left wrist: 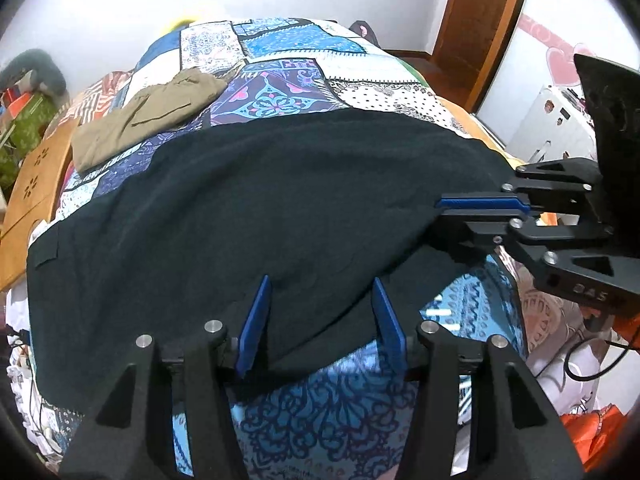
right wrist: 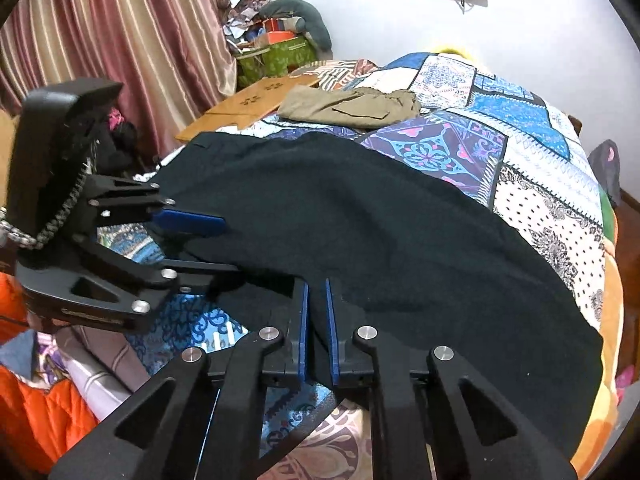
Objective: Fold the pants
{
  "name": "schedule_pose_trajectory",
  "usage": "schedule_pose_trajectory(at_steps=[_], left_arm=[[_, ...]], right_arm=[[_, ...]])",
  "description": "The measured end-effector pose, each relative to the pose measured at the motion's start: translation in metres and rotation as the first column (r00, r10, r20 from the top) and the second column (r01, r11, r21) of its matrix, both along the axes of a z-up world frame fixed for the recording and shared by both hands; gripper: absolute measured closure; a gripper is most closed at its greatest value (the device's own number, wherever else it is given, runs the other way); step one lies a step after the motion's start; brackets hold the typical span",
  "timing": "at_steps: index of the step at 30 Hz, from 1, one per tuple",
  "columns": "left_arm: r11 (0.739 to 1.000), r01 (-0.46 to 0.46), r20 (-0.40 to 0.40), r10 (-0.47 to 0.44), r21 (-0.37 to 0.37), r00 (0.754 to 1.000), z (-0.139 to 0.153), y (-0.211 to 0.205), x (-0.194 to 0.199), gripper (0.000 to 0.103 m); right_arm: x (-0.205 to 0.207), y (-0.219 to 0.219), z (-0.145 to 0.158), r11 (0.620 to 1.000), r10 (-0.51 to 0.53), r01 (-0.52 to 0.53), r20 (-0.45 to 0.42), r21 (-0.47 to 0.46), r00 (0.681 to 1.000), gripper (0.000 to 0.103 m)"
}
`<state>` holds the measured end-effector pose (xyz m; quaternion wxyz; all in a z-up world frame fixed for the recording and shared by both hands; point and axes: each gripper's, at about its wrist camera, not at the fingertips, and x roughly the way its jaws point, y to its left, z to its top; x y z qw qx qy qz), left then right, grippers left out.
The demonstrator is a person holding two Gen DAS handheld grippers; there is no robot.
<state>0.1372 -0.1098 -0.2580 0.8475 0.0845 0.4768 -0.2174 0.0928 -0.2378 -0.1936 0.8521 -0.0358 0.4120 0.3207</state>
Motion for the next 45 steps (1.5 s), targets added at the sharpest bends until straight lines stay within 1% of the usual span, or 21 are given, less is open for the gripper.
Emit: schedule_pose_trajectory(at_steps=[2, 4, 5, 12, 18, 21, 23, 24, 27, 30, 32, 34, 35, 36, 38, 39, 40, 42, 45], left_arm=[[1.0, 0.02, 0.003, -0.02, 0.002, 1.0, 0.001, -0.004, 0.0, 0.076], [0.999, 0.028, 0.031, -0.03, 0.036, 0.999, 0.005, -0.008, -0.001, 0.088], [0.999, 0.031, 0.038, -0.032, 0.042, 0.999, 0.006, -0.008, -0.002, 0.09], [0.997, 0.062, 0.062, -0.065, 0.043, 0.996, 0.021, -0.008, -0.02, 0.092], [0.997, 0.065, 0.026, -0.066, 0.03, 0.997, 0.013, -0.009, -0.026, 0.093], [0.998, 0.062, 0.021, -0.063, 0.028, 0.998, 0.011, -0.009, -0.027, 0.092], [0.999, 0.051, 0.008, -0.051, 0.009, 0.999, 0.013, -0.005, -0.026, 0.092], [0.999, 0.049, 0.001, -0.049, 0.003, 0.999, 0.014, -0.004, -0.026, 0.091], [0.999, 0.033, -0.008, -0.033, -0.033, 0.999, 0.022, 0.004, -0.025, 0.087], [0.998, 0.012, 0.004, -0.011, -0.062, 1.0, 0.034, 0.013, -0.024, 0.082], [0.996, -0.021, 0.025, 0.023, -0.085, 0.999, 0.045, 0.023, -0.021, 0.08], [0.992, -0.046, 0.025, 0.049, -0.119, 0.998, 0.054, 0.034, -0.018, 0.078], [0.99, -0.071, 0.039, 0.076, -0.121, 0.996, 0.059, 0.042, -0.015, 0.074], [0.99, -0.091, 0.055, 0.097, -0.11, 0.994, 0.062, 0.049, -0.012, 0.072], [0.985, -0.157, 0.092, 0.164, -0.074, 0.982, 0.067, 0.066, -0.003, 0.065], [0.977, -0.205, 0.1, 0.21, -0.061, 0.973, 0.067, 0.08, 0.004, 0.064], [0.968, -0.244, 0.103, 0.248, -0.051, 0.963, 0.066, 0.092, 0.011, 0.064], [0.947, -0.322, 0.114, 0.321, -0.012, 0.94, 0.061, 0.119, 0.027, 0.064], [0.892, -0.448, 0.119, 0.439, 0.061, 0.89, 0.045, 0.169, 0.055, 0.064]], right_arm=[[0.0, -0.001, 0.001, 1.0, -0.001, 0.001, -0.005, 0.015, 1.0, 0.096], [-0.001, -0.001, 0.003, 1.0, 0.003, -0.003, -0.003, 0.019, 1.0, 0.096], [-0.002, -0.001, 0.004, 1.0, 0.006, -0.006, 0.0, 0.018, 1.0, 0.096], [-0.011, -0.002, 0.011, 0.999, 0.029, -0.03, 0.009, 0.018, 1.0, 0.096], [-0.018, -0.002, 0.007, 0.999, 0.038, -0.038, -0.019, 0.007, 0.999, 0.096], [-0.019, -0.002, 0.003, 0.999, 0.038, -0.038, -0.047, 0.004, 0.998, 0.091], [-0.019, -0.004, 0.003, 1.0, 0.028, -0.027, -0.065, 0.011, 0.998, 0.088], [-0.019, -0.007, 0.004, 1.0, 0.025, -0.024, -0.072, 0.016, 0.997, 0.084], [-0.021, -0.018, 0.015, 1.0, -0.005, 0.006, -0.048, 0.012, 0.999, 0.076], [-0.021, -0.039, 0.026, 0.998, -0.059, 0.059, -0.016, 0.02, 0.998, 0.074], [-0.018, -0.056, 0.031, 0.993, -0.114, 0.114, 0.0, 0.015, 0.994, 0.074], [-0.014, -0.08, 0.033, 0.982, -0.189, 0.189, 0.01, 0.004, 0.982, 0.073], [-0.012, -0.091, 0.033, 0.976, -0.22, 0.22, 0.008, 0.002, 0.976, 0.073], [-0.01, -0.102, 0.033, 0.967, -0.257, 0.257, 0.007, -0.002, 0.966, 0.072], [-0.004, -0.128, 0.03, 0.941, -0.338, 0.338, 0.005, -0.014, 0.941, 0.071], [0.0, -0.139, 0.028, 0.928, -0.371, 0.372, 0.006, -0.023, 0.928, 0.069], [0.004, -0.154, 0.025, 0.907, -0.419, 0.419, 0.01, -0.038, 0.908, 0.067], [0.011, -0.176, 0.019, 0.875, -0.481, 0.481, 0.007, -0.056, 0.876, 0.066], [0.024, -0.203, 0.006, 0.828, -0.558, 0.555, -0.015, -0.076, 0.83, 0.066]])
